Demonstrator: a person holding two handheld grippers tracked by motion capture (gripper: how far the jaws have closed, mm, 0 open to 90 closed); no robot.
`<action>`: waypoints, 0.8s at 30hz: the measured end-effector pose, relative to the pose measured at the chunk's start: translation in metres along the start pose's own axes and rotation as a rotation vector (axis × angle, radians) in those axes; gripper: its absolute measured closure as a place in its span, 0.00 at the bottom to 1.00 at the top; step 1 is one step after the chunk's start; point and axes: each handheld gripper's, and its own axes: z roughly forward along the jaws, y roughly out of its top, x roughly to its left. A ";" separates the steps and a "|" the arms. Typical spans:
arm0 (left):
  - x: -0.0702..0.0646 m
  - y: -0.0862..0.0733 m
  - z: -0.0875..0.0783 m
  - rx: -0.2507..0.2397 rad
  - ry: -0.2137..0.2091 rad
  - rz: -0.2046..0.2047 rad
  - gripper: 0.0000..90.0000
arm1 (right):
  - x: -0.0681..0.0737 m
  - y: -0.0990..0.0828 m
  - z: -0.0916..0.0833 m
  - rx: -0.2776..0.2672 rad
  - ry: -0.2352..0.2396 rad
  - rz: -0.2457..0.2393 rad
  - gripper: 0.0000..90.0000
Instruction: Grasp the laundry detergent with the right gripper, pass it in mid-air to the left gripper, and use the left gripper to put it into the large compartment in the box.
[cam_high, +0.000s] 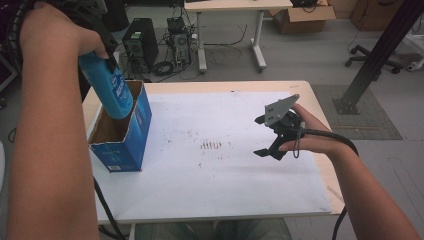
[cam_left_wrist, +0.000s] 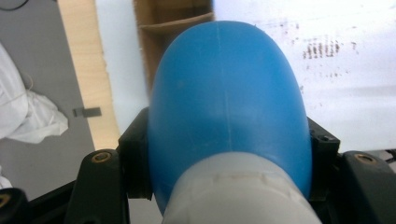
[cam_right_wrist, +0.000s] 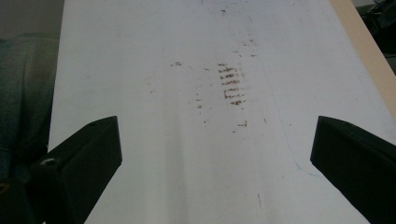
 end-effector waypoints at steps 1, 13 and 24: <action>0.002 0.000 0.000 0.000 0.002 -0.003 0.42 | 0.000 0.000 0.000 0.001 0.000 0.001 0.02; 0.025 0.002 0.020 -0.006 0.017 -0.021 0.42 | -0.002 -0.001 0.004 0.007 0.006 0.015 0.02; 0.035 0.005 0.050 0.010 0.020 -0.010 0.42 | -0.006 -0.003 0.006 0.020 0.010 0.034 0.02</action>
